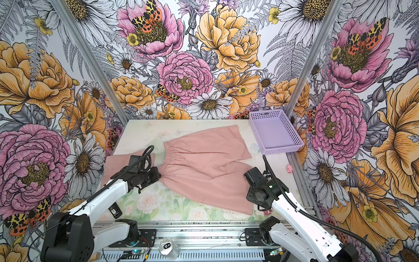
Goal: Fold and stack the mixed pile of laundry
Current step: 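Grasp the waistband with the left gripper while the right grasps the near leg hem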
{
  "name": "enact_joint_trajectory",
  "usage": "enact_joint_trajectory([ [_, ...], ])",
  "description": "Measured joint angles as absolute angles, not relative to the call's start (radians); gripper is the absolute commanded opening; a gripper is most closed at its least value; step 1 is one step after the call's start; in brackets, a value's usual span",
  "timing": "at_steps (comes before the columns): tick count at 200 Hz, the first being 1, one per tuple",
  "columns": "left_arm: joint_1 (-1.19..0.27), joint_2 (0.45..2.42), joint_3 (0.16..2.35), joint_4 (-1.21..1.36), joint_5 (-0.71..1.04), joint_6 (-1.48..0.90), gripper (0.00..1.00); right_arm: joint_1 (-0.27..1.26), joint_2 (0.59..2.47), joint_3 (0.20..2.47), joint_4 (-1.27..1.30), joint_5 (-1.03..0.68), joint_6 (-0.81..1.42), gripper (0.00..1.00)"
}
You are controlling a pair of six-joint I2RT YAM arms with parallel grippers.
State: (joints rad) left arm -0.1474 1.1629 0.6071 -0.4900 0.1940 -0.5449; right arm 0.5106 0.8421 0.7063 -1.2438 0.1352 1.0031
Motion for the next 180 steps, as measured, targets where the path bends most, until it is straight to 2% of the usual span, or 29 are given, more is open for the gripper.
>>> enact_joint_trajectory([
  [68,-0.145,1.163,0.607,-0.511,0.173,-0.544,0.0,0.733,0.884,0.532,-1.134,0.066,1.199,0.41],
  [129,-0.107,1.163,0.607,-0.521,0.168,-0.54,0.0,0.781,0.94,0.47,-1.044,0.063,1.305,0.38],
  [153,-0.107,1.169,0.607,-0.521,0.168,-0.539,0.0,0.802,0.958,0.452,-1.002,0.062,1.332,0.28],
  [170,-0.106,1.174,0.607,-0.523,0.168,-0.533,0.0,0.817,0.979,0.442,-0.979,0.063,1.338,0.06],
  [180,-0.106,1.175,0.607,-0.525,0.168,-0.532,0.0,0.82,0.981,0.442,-0.957,0.062,1.354,0.0],
])
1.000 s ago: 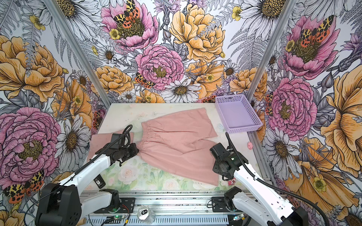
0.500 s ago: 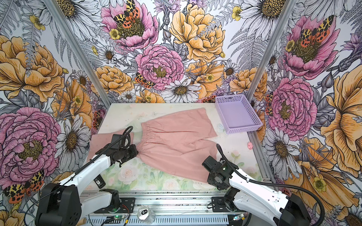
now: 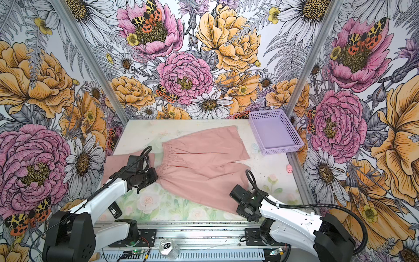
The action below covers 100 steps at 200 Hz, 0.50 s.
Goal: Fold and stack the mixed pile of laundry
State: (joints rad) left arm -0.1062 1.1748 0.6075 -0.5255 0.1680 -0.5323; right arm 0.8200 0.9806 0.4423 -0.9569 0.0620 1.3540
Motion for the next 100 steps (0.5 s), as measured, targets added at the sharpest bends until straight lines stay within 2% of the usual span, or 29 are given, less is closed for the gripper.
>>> enact_joint_trajectory([
  [50,-0.106,1.168,0.63,-0.576,0.169,-0.532,0.0,0.798,0.881,0.525,-1.073,0.065,1.341,0.0],
  [100,-0.106,1.136,0.73,-0.686,0.195,-0.52,0.0,0.552,0.785,0.833,-1.266,0.078,1.176,0.0],
])
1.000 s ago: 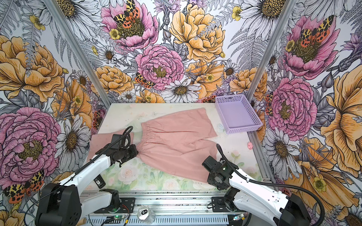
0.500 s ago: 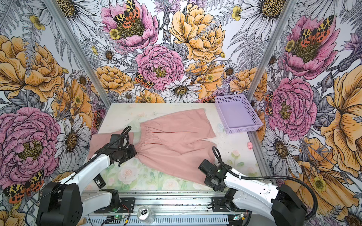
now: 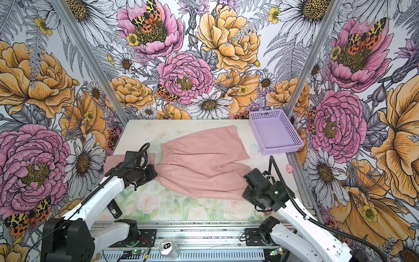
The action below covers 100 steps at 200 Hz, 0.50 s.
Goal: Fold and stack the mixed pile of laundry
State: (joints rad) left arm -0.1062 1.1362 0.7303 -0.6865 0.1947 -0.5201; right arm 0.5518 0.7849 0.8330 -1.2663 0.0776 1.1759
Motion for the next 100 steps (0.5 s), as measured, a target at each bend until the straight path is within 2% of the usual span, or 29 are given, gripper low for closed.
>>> enact_joint_trajectory([
  [55,-0.165,1.078,0.764,-0.827,0.222,-0.529,0.0,0.353,0.836,1.033,-1.393,0.073,0.958,0.0],
  [100,-0.252,0.946,0.773,-0.947,0.226,-0.601,0.0,0.284,0.811,1.092,-1.479,0.055,0.872,0.0],
])
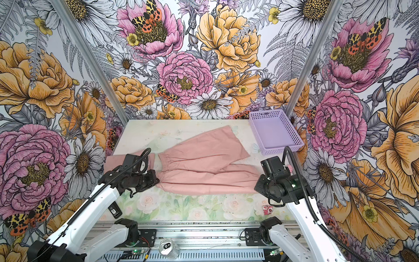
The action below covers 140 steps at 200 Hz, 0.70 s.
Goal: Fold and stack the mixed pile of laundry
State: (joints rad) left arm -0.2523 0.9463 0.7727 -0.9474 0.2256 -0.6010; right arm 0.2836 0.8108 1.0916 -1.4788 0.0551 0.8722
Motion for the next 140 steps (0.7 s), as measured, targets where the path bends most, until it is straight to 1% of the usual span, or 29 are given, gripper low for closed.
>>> enact_joint_trajectory([
  [35,-0.298,0.883,0.772,-1.001,0.226,-0.658,0.0,0.266,0.804,1.153,-1.523,0.052,0.837,0.0],
  [70,-0.298,0.92,0.823,-1.032,0.217,-0.656,0.0,0.252,0.847,1.183,-1.524,0.061,0.786,0.0],
  [99,-0.298,1.009,0.849,-1.011,0.206,-0.64,0.0,0.226,0.942,1.171,-1.438,0.059,0.73,0.0],
  [140,-0.291,1.148,0.867,-0.963,0.188,-0.597,0.01,0.19,1.143,1.16,-1.258,0.049,0.651,0.0],
])
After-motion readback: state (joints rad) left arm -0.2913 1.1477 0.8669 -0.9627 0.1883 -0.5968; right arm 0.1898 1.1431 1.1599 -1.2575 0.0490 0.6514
